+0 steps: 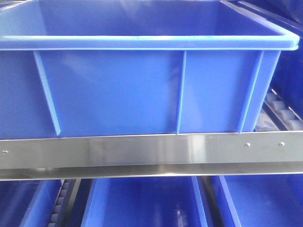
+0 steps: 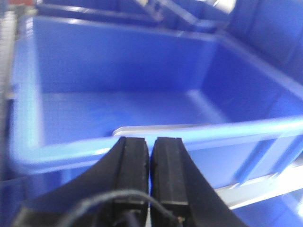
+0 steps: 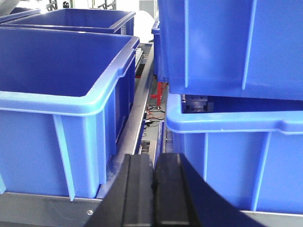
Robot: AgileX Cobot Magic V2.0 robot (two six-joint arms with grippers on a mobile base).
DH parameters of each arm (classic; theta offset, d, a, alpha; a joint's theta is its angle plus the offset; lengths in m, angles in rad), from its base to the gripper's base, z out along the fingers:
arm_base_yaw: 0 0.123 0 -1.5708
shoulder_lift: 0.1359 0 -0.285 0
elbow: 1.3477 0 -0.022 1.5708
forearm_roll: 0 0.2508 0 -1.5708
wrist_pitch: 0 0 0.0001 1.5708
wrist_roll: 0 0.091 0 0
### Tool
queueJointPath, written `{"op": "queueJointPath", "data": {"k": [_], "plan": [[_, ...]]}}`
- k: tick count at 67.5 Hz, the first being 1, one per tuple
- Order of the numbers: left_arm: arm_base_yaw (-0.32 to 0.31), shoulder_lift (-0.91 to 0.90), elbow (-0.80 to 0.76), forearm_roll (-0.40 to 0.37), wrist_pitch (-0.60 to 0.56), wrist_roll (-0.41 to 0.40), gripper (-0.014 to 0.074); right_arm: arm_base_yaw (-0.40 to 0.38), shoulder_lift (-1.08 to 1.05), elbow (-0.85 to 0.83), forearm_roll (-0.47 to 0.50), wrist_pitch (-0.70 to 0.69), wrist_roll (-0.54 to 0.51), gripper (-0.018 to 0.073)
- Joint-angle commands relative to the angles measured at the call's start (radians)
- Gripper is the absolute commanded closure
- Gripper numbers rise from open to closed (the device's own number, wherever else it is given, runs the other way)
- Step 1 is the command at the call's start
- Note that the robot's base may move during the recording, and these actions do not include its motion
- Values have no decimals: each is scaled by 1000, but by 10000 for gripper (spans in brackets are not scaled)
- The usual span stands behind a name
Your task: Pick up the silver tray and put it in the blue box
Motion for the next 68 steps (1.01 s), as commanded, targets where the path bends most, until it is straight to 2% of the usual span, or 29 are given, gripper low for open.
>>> {"op": "queueJointPath", "data": {"k": [1, 11, 16, 20, 27, 34, 38, 68], "plan": [[48, -57, -6, -75, -48, 175, 596, -6, -21, -18, 3, -99, -8, 510], [201, -197, 108, -103, -66, 175, 596, -6, -21, -18, 3, -99, -8, 510], [270, -266, 172, -151, -84, 175, 596, -6, -21, -18, 3, -99, -8, 510], [310, -318, 213, -182, -86, 175, 596, -6, -21, -18, 3, -99, -8, 510], [360, -377, 284, -187, -117, 175, 596, -6, -21, -18, 3, -99, -8, 510], [377, -418, 364, -188, -205, 175, 596, -6, -21, -18, 3, -99, -8, 510], [377, -417, 359, -183, -146, 175, 596, -6, -21, -18, 3, -99, -8, 510], [377, -417, 361, -183, -148, 175, 596, -6, -21, -18, 3, -99, -8, 510]]}}
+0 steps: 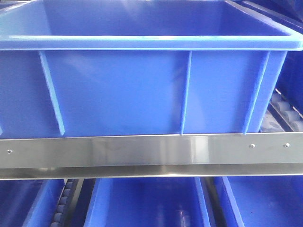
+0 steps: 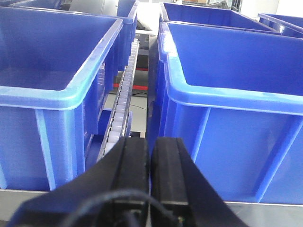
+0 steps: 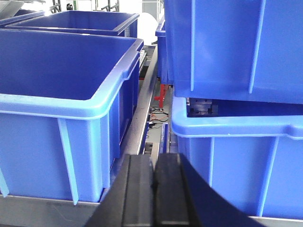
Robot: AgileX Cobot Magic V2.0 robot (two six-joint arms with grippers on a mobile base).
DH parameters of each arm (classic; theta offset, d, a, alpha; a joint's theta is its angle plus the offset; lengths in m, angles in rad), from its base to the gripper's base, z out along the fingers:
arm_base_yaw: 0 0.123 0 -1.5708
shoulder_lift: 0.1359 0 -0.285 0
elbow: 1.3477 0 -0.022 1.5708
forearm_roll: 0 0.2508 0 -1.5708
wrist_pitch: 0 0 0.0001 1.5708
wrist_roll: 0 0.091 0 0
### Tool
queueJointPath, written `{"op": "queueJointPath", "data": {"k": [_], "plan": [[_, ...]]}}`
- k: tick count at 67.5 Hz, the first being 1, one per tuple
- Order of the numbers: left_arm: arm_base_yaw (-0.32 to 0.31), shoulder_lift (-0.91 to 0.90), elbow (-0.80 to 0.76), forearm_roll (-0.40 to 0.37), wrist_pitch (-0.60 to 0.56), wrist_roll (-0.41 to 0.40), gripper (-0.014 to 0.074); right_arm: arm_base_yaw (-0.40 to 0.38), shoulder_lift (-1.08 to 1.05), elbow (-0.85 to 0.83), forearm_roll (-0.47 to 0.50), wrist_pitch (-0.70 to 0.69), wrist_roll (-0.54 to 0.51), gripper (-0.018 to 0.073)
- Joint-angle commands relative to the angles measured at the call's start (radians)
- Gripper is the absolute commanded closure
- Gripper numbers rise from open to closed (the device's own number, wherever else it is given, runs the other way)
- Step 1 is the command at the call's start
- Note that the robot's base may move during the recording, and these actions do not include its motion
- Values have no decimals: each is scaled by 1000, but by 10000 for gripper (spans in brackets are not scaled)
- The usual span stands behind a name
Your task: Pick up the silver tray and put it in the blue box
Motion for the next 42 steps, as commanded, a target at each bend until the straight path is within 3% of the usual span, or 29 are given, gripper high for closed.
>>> {"op": "queueJointPath", "data": {"k": [1, 42], "plan": [[0, -14, 19, -5, -84, 0, 596, -4, -21, -18, 3, -93, -8, 510], [0, -14, 19, -5, -84, 0, 596, -4, -21, -18, 3, -93, -8, 510]]}}
